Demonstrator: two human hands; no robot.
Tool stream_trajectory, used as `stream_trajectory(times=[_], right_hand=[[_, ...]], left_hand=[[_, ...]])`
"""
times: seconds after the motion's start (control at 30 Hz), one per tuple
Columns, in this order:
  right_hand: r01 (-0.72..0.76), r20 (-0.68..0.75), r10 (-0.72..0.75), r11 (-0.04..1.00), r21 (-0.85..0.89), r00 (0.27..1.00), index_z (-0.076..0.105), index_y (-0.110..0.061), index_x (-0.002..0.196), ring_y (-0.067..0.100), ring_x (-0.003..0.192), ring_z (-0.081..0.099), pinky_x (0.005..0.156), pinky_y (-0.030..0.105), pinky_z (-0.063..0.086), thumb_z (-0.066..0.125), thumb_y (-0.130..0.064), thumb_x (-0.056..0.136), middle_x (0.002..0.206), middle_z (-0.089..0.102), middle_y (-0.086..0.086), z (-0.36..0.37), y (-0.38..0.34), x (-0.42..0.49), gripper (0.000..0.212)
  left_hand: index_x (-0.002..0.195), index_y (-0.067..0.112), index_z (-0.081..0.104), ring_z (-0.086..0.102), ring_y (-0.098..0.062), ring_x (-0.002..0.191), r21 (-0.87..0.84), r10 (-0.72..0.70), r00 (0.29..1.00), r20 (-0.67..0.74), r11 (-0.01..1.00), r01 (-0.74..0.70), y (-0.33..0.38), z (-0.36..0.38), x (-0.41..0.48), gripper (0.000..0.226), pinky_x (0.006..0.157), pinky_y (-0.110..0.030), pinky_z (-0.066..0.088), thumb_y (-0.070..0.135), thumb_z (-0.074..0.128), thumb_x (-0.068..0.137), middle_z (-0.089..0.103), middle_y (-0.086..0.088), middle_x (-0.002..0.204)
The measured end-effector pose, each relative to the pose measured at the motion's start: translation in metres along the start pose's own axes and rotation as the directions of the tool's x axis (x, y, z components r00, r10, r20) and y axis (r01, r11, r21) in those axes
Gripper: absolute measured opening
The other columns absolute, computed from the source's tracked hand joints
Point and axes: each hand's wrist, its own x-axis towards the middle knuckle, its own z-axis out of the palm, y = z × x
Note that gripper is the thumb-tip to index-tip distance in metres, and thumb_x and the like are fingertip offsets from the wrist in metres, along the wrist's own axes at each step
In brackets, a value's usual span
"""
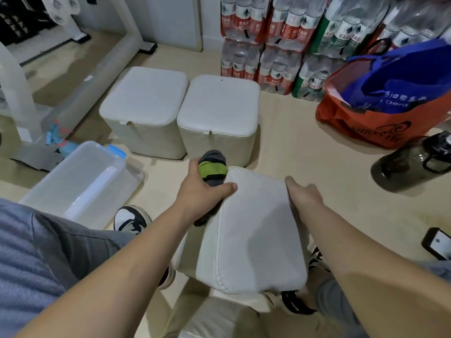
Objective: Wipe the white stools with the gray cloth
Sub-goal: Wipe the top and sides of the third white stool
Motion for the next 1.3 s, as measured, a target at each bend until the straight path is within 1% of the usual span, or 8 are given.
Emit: stream_trajectory(times=[0.13,0.37,0.6,0.77,0.93,1.0,1.1,1.3], right_hand=[[-0.167,0.164,0.128,0.953,0.251,0.978,0.064,-0.012,0.126,0.029,0.087,0.067,0.062,0.032,0.046,0.075,-0.071,0.070,0.109,0.068,0.004,0.003,0.010,-0.002,0.082],[-0.078,0.239,0.010,0.958,0.275,0.971,0.064,-0.015,0.130,0.027,0.092,0.072,0.071,0.035,0.054,0.081,-0.075,0.066,0.111,0.073,0.002,-0.004,-0.006,-0.012,0.089],[0.190,0.135,-0.228,0.951,0.245,0.964,0.031,-0.014,0.164,0.030,0.123,0.062,0.087,0.038,0.050,0.081,-0.085,0.057,0.154,0.053,0.002,-0.032,-0.051,-0.023,0.138],[0.312,0.177,-0.349,0.927,0.208,0.920,0.032,-0.019,0.163,0.020,0.116,0.051,0.090,0.034,0.044,0.083,-0.074,0.071,0.144,0.047,-0.007,-0.030,-0.066,-0.023,0.118],[0.385,0.192,-0.404,0.914,0.129,0.894,0.056,-0.023,0.124,0.022,0.111,0.063,0.088,0.039,0.054,0.091,-0.057,0.070,0.130,0.063,0.002,-0.022,-0.059,-0.010,0.073],[0.416,0.216,-0.439,0.897,0.148,0.872,0.057,-0.022,0.119,0.019,0.103,0.065,0.077,0.035,0.053,0.089,-0.050,0.077,0.122,0.065,0.001,-0.019,-0.058,-0.012,0.060],[0.484,0.185,-0.492,0.870,0.091,0.850,0.056,-0.033,0.107,0.025,0.119,0.061,0.101,0.048,0.054,0.083,-0.069,0.065,0.127,0.062,-0.002,-0.009,-0.056,-0.012,0.062],[0.552,0.188,-0.546,0.833,0.025,0.816,0.050,-0.033,0.103,0.025,0.128,0.053,0.111,0.049,0.047,0.068,-0.077,0.071,0.128,0.053,-0.006,-0.004,-0.053,-0.013,0.057]], left_hand=[[0.135,0.044,0.043,0.069,-0.015,0.102,-0.010,-0.006,0.999,-0.040,1.000,0.006,-0.002,0.000,-0.004,0.088,0.093,-0.045,0.060,0.052,0.092,0.063,0.068,0.010,0.113],[0.112,0.044,0.054,0.071,-0.026,0.067,-0.358,-0.161,0.971,-0.178,0.929,0.089,0.006,0.007,-0.030,0.059,0.061,-0.041,0.061,0.038,0.089,0.065,0.072,-0.006,0.099],[0.108,0.039,0.057,0.069,-0.019,0.092,-0.503,-0.124,0.964,-0.233,0.864,-0.010,0.020,0.017,-0.074,0.048,0.075,-0.037,0.053,0.040,0.083,0.068,0.070,0.003,0.102],[0.094,0.042,0.061,0.070,-0.014,0.086,-0.382,-0.097,0.982,-0.163,0.924,0.028,-0.006,0.026,-0.102,0.038,0.074,-0.036,0.054,0.039,0.089,0.068,0.072,0.011,0.086],[0.094,0.033,0.068,0.072,-0.011,0.084,-0.185,0.011,0.998,0.054,0.983,-0.001,-0.014,0.024,-0.100,0.035,0.079,-0.039,0.058,0.038,0.088,0.066,0.075,0.012,0.084],[0.096,0.035,0.067,0.071,-0.008,0.088,-0.175,0.035,0.996,-0.083,0.983,-0.049,-0.005,0.013,-0.080,0.036,0.082,-0.036,0.056,0.040,0.089,0.068,0.074,0.017,0.086],[0.115,0.044,0.062,0.066,0.000,0.097,-0.026,0.182,0.950,-0.252,0.981,-0.194,0.009,0.001,-0.057,0.047,0.086,-0.028,0.053,0.045,0.086,0.075,0.070,0.022,0.101],[0.152,0.060,0.028,0.033,-0.016,0.132,0.350,0.395,0.907,0.145,0.837,-0.420,-0.003,0.049,-0.062,0.078,0.109,-0.045,0.034,0.092,0.036,0.082,0.035,0.012,0.146]])
